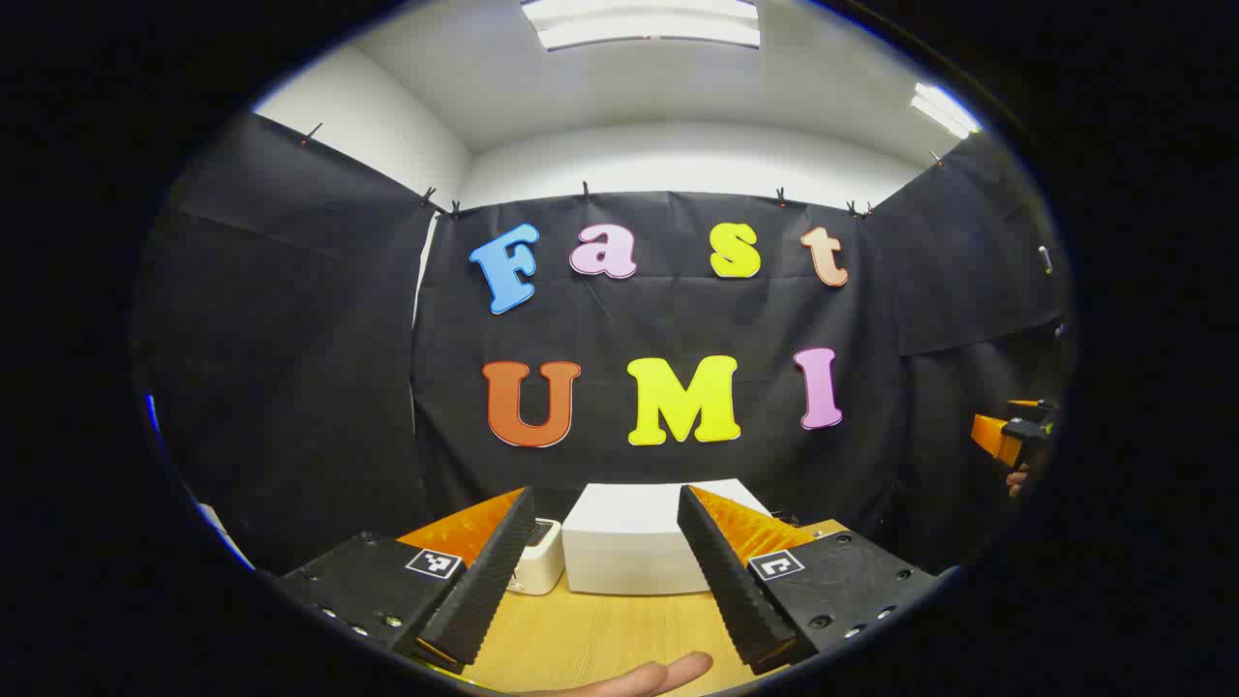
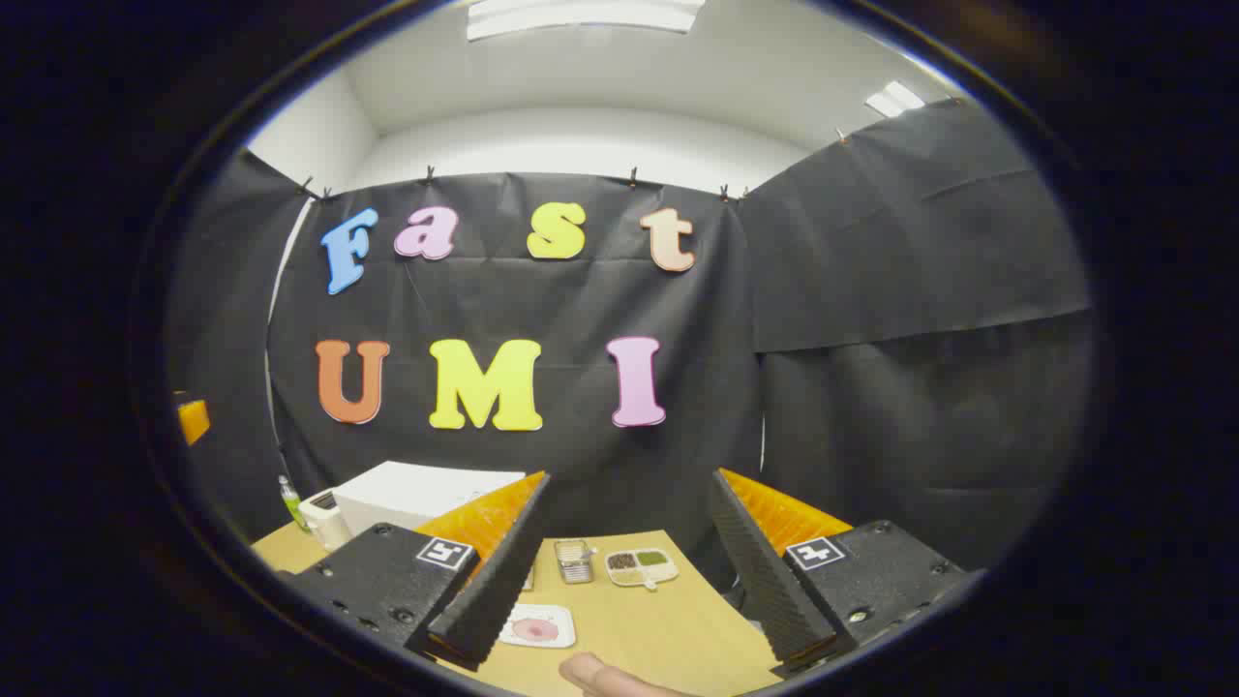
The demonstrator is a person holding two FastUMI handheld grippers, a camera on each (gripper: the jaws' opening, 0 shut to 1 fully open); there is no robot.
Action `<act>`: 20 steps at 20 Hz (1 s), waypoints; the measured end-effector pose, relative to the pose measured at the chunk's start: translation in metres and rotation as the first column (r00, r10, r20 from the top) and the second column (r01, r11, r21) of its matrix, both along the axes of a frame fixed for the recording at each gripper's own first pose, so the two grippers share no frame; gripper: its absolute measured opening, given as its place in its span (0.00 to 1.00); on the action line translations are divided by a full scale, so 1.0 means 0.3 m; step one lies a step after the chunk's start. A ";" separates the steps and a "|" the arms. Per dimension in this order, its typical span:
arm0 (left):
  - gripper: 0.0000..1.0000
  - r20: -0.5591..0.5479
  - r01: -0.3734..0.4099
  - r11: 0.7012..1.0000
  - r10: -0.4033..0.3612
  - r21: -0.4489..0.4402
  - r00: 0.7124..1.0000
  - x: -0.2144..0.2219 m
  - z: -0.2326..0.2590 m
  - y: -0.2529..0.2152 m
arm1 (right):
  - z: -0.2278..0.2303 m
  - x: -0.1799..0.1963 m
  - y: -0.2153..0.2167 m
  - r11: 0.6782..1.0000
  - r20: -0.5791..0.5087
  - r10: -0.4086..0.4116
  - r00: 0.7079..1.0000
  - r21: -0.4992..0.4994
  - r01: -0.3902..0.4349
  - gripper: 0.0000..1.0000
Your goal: Open the microwave oven with the left hand, put the food in, and close the microwave oven.
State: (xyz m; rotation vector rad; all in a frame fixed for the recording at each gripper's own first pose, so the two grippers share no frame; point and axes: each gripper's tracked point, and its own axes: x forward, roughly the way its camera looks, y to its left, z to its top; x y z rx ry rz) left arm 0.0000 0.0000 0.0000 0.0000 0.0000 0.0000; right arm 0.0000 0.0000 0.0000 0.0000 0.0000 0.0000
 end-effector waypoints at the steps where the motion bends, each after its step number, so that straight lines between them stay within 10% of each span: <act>1: 0.92 -0.006 0.004 1.000 -0.004 0.003 1.000 -0.002 -0.005 -0.002 | -0.003 -0.002 -0.001 1.000 -0.002 0.004 1.000 0.000 -0.004 1.00; 20: 0.93 -0.043 -0.035 0.999 0.035 0.009 0.998 0.156 -0.137 -0.059 | -0.050 0.002 -0.019 0.998 0.013 0.067 0.998 0.020 -0.067 1.00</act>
